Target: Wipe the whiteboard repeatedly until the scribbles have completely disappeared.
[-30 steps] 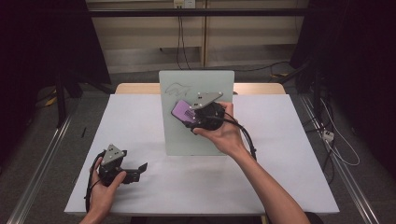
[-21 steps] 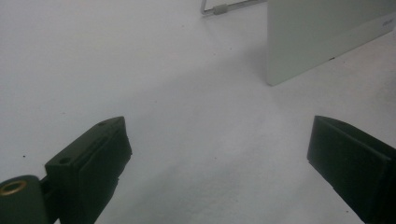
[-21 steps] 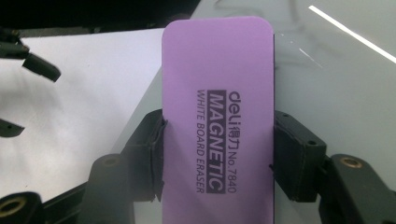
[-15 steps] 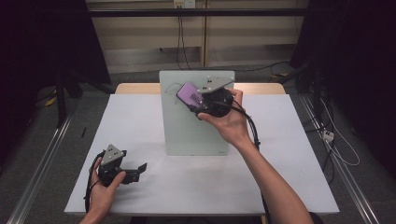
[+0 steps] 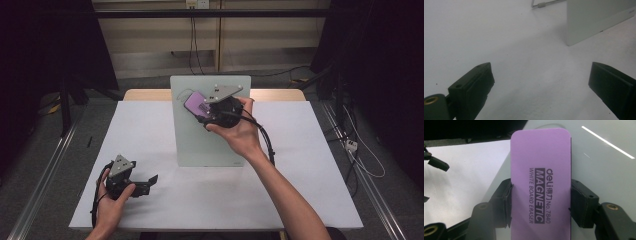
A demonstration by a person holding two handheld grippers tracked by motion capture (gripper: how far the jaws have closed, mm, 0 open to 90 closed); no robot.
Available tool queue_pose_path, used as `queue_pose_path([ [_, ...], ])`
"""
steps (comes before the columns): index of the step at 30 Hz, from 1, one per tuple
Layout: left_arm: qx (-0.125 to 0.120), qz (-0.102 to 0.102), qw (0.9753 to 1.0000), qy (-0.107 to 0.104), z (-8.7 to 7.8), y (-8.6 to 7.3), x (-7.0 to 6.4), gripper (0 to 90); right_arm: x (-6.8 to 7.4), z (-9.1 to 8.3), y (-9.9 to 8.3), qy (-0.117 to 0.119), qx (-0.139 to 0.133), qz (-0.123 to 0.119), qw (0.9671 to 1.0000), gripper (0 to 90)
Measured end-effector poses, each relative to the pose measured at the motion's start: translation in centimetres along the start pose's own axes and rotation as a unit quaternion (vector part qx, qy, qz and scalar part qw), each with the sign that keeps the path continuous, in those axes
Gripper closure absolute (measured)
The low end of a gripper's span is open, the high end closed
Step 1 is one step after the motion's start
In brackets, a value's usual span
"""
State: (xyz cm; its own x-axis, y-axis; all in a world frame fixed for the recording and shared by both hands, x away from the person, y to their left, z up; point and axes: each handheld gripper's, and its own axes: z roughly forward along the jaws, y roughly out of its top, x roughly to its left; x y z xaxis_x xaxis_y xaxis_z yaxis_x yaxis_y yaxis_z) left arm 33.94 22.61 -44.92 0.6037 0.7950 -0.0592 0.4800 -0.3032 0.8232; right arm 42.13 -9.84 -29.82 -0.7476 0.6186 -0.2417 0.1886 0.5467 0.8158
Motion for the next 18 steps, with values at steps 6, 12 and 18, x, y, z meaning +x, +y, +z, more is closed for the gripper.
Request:
queue_pose_path([
  [6, 0.000, 0.004, 1.0000, 0.000, -0.1, 0.0, 0.1, 5.5, 1.2, 1.2, -0.3, 0.020, 0.010, -0.006, 0.9997, 41.9],
  [12, 0.002, 0.005, 1.0000, -0.001, -0.1, 0.0, 0.1, 5.5, 2.2, 2.4, -0.7, 0.039, 0.021, -0.014, 0.9989, 41.9],
  [18, 0.000, 0.003, 1.0000, 0.000, -0.1, 0.0, 0.1, 5.5, 2.6, 3.1, -0.9, 0.059, 0.028, -0.008, 0.9978, 41.9],
])
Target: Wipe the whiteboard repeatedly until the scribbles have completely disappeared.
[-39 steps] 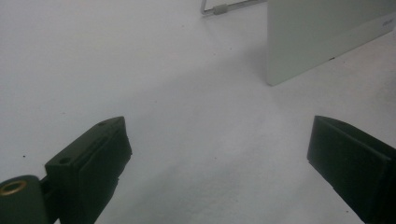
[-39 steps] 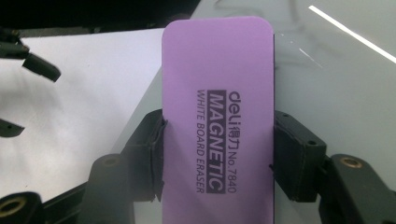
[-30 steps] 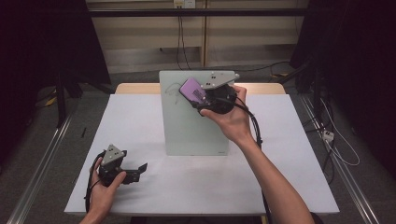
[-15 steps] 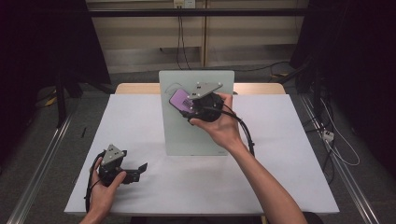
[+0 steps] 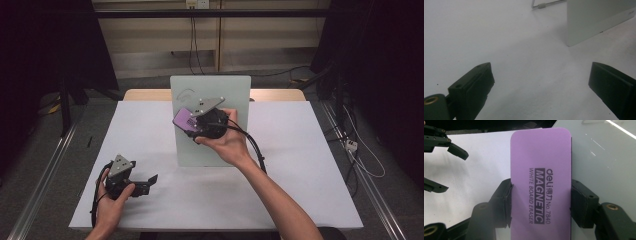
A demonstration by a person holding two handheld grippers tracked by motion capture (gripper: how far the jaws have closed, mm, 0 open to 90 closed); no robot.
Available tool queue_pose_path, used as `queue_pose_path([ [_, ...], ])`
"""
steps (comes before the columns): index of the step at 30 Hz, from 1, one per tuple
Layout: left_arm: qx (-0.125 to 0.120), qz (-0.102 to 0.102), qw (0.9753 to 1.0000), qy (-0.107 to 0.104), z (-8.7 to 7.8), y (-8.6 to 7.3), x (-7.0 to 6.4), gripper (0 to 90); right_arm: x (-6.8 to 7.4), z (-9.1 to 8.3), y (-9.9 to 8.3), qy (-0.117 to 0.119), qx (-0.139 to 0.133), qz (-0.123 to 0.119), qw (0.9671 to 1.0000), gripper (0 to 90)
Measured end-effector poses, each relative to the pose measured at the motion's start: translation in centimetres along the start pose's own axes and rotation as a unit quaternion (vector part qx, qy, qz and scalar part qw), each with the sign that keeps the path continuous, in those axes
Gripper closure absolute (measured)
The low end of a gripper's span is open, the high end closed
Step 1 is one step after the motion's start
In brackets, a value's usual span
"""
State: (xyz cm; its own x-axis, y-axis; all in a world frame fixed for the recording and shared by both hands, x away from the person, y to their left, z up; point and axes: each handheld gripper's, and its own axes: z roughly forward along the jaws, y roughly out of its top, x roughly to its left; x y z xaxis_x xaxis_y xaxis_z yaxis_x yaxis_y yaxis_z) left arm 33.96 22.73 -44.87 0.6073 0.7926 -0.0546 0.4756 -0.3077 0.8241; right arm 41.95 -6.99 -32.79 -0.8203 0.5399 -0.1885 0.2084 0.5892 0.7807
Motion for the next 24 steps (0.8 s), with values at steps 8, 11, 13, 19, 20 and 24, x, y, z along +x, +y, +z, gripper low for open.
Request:
queue_pose_path([
  [8, -0.001, -0.002, 1.0000, -0.001, -0.1, 0.0, 0.0, 5.5, -1.4, -1.2, 1.1, -0.005, -0.021, 0.010, 0.9997, 41.9],
  [11, -0.005, -0.005, 1.0000, 0.001, -0.1, 0.0, 0.0, 5.5, -2.3, -2.1, 2.1, -0.017, -0.029, 0.013, 0.9993, 41.9],
  [13, -0.004, -0.006, 1.0000, 0.000, -0.1, 0.0, 0.0, 5.5, -2.8, -2.7, 2.8, -0.030, -0.031, 0.011, 0.9990, 41.9],
  [19, -0.002, -0.001, 1.0000, -0.001, -0.1, 0.0, 0.1, 5.5, -3.6, -3.7, 4.4, -0.053, -0.029, 0.007, 0.9981, 41.9],
  [20, -0.004, -0.004, 1.0000, -0.002, -0.1, 0.0, 0.0, 5.5, -3.7, -3.7, 4.6, -0.053, -0.029, 0.008, 0.9981, 41.9],
  [24, -0.004, -0.005, 1.0000, -0.002, -0.1, 0.0, 0.0, 5.5, -3.2, -3.0, 4.9, -0.053, -0.028, 0.005, 0.9982, 41.9],
])
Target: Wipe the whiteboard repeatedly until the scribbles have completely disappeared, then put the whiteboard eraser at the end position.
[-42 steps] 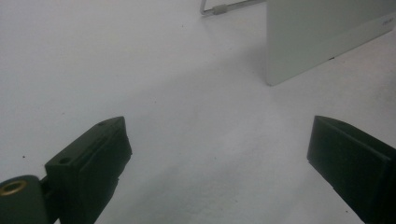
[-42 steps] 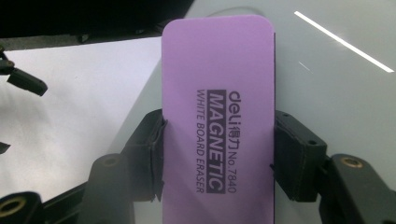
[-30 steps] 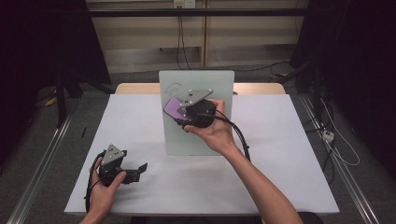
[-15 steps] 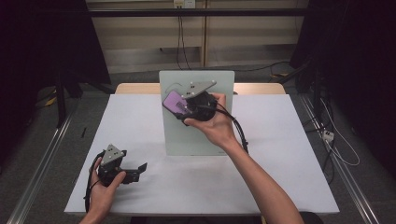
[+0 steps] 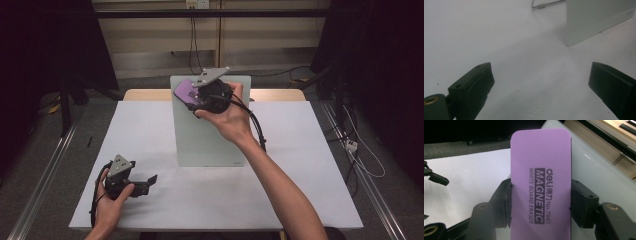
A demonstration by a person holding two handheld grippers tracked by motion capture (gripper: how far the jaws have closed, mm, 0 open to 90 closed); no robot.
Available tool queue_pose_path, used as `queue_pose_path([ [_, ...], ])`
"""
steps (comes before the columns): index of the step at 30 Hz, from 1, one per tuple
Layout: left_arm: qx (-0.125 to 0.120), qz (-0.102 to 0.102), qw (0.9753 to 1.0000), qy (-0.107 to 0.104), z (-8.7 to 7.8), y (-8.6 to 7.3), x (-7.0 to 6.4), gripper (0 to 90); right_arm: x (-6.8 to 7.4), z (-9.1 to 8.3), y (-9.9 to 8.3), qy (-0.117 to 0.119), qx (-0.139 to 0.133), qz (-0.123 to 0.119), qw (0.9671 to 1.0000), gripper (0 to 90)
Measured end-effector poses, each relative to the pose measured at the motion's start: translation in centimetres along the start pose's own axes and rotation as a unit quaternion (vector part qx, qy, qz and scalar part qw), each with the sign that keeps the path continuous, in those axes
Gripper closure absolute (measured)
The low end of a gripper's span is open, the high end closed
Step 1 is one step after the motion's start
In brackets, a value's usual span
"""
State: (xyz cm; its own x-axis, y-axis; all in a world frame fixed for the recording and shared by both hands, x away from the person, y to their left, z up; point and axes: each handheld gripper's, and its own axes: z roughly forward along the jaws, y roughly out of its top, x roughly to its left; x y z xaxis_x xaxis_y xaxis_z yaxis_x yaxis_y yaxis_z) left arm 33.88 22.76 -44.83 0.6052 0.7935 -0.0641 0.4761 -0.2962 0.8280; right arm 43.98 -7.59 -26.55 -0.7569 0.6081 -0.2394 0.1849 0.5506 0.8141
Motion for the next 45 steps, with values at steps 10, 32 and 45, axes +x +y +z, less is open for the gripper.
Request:
queue_pose_path([
  [10, 0.010, 0.009, 0.9999, -0.002, -0.1, 0.0, 0.1, 5.5, 3.2, 3.0, -1.1, 0.035, 0.030, -0.023, 0.9987, 41.9],
  [32, 0.010, 0.007, 0.9999, -0.001, 0.0, -0.1, 0.1, 5.5, 5.2, 2.5, -7.6, 0.108, 0.009, 0.018, 0.9940, 41.9],
  [45, 0.005, 0.015, 0.9999, 0.001, -0.1, 0.0, -0.3, 5.5, 4.9, 0.6, -10.2, 0.128, 0.004, 0.050, 0.9905, 41.9],
])
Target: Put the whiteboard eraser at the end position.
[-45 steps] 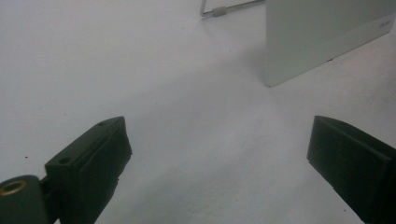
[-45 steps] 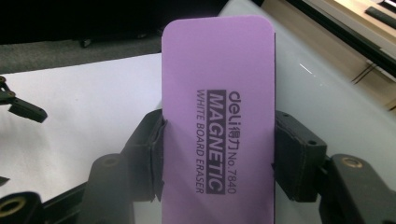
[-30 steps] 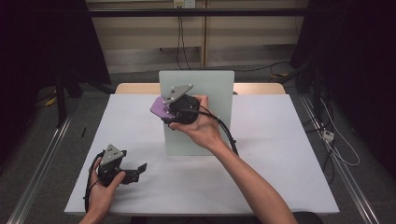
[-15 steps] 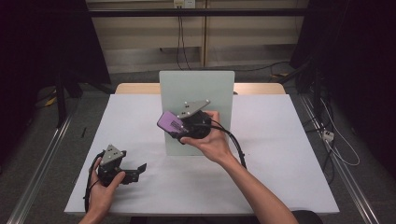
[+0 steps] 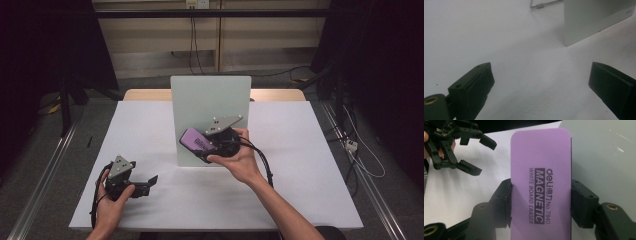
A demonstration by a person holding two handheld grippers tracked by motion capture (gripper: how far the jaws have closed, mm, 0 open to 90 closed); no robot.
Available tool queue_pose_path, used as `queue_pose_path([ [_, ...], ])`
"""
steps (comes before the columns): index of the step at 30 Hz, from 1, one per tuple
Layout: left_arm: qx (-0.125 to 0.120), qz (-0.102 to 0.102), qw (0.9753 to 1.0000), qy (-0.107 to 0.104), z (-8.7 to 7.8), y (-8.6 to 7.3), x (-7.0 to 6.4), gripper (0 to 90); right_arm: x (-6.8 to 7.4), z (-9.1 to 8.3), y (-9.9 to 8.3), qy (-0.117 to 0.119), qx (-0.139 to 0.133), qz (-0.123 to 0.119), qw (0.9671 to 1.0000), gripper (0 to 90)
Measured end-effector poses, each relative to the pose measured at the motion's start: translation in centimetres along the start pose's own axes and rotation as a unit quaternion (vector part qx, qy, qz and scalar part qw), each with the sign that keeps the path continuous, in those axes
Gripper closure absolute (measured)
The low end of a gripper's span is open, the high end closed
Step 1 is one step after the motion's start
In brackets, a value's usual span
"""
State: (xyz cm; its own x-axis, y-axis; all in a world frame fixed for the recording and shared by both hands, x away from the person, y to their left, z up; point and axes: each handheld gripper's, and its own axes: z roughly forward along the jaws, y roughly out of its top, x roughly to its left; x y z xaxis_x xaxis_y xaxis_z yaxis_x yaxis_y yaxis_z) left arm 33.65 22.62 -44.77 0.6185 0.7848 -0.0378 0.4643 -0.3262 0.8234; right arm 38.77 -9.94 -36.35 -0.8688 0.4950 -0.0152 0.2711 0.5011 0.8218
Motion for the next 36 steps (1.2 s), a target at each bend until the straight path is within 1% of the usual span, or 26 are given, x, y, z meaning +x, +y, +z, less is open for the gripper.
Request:
queue_pose_path([
  [3, 0.007, 0.002, 1.0000, -0.001, 0.0, -0.1, 0.2, 5.5, -0.1, -0.5, -0.3, 0.002, 0.008, 0.001, 1.0000, 41.9],
  [5, 0.004, -0.004, 1.0000, 0.000, 0.0, -0.2, 0.3, 5.5, -0.4, -0.8, -0.6, 0.001, 0.013, 0.003, 0.9999, 41.9],
  [7, 0.001, -0.006, 1.0000, -0.001, -0.1, -0.2, 0.5, 5.5, -0.7, -1.0, -1.0, 0.008, 0.014, 0.012, 0.9998, 41.9],
  [8, -0.004, -0.011, 0.9999, 0.000, -0.2, -0.2, 0.4, 5.5, -0.8, -1.0, -1.3, 0.010, 0.016, 0.013, 0.9997, 41.9],
  [10, -0.004, -0.008, 1.0000, 0.001, -0.3, -0.1, 0.5, 5.5, -0.7, -1.1, -1.9, 0.011, 0.022, 0.017, 0.9996, 41.9],
  [11, -0.003, -0.010, 0.9999, 0.001, -0.2, -0.1, 0.4, 5.5, -0.7, -1.1, -2.1, 0.014, 0.023, 0.020, 0.9994, 41.9],
  [13, -0.001, -0.005, 1.0000, 0.000, -0.2, -0.1, 0.3, 5.5, -0.5, -1.2, -2.5, 0.017, 0.030, 0.018, 0.9993, 41.9],
  [14, -0.001, 0.001, 1.0000, 0.001, -0.2, 0.0, 0.3, 5.5, -0.5, -1.2, -2.7, 0.019, 0.031, 0.017, 0.9992, 41.9],
  [18, 0.002, 0.001, 1.0000, 0.004, -0.2, 0.0, 0.1, 5.5, -0.5, -1.6, -3.3, 0.031, 0.020, 0.029, 0.9989, 41.9],
  [19, -0.001, -0.001, 1.0000, 0.005, -0.2, 0.0, 0.0, 5.5, -0.5, -1.6, -3.5, 0.036, 0.023, 0.032, 0.9986, 41.9],
  [21, 0.001, 0.000, 1.0000, 0.004, -0.1, 0.0, 0.0, 5.5, -0.4, -1.6, -3.6, 0.039, 0.038, 0.023, 0.9982, 41.8],
  [23, 0.003, 0.000, 1.0000, 0.006, -0.1, 0.1, 0.1, 5.5, -0.1, -1.6, -3.9, 0.052, 0.050, 0.019, 0.9972, 41.9],
  [24, 0.000, -0.001, 1.0000, 0.007, -0.1, 0.0, 0.1, 5.5, 0.0, -1.7, -4.0, 0.059, 0.059, 0.017, 0.9964, 41.9],
  [25, 0.002, 0.000, 1.0000, 0.007, -0.2, 0.1, 0.2, 5.5, 0.1, -1.8, -4.2, 0.061, 0.064, 0.017, 0.9959, 41.9],
  [28, 0.000, -0.002, 1.0000, 0.009, -0.5, 0.0, 0.3, 5.5, 0.3, -1.9, -4.8, 0.067, 0.073, 0.018, 0.9949, 41.9],
  [29, -0.004, -0.008, 0.9999, 0.010, -0.5, 0.0, 0.3, 5.5, 0.3, -1.9, -5.0, 0.068, 0.078, 0.017, 0.9945, 41.8],
  [31, -0.009, -0.012, 0.9998, 0.016, -0.6, 0.0, 0.3, 5.5, 0.4, -2.0, -5.4, 0.076, 0.084, 0.019, 0.9934, 41.8],
  [33, -0.010, -0.015, 0.9996, 0.021, -0.6, 0.0, 0.4, 5.5, 0.5, -2.1, -5.8, 0.080, 0.092, 0.015, 0.9924, 41.8],
  [35, -0.005, -0.017, 0.9997, 0.018, -0.6, 0.0, 0.5, 5.5, 0.6, -2.0, -6.0, 0.090, 0.100, 0.014, 0.9909, 41.8],
  [36, -0.005, -0.018, 0.9997, 0.018, -0.6, -0.1, 0.5, 5.5, 0.6, -2.0, -6.1, 0.090, 0.104, 0.012, 0.9904, 41.9],
])
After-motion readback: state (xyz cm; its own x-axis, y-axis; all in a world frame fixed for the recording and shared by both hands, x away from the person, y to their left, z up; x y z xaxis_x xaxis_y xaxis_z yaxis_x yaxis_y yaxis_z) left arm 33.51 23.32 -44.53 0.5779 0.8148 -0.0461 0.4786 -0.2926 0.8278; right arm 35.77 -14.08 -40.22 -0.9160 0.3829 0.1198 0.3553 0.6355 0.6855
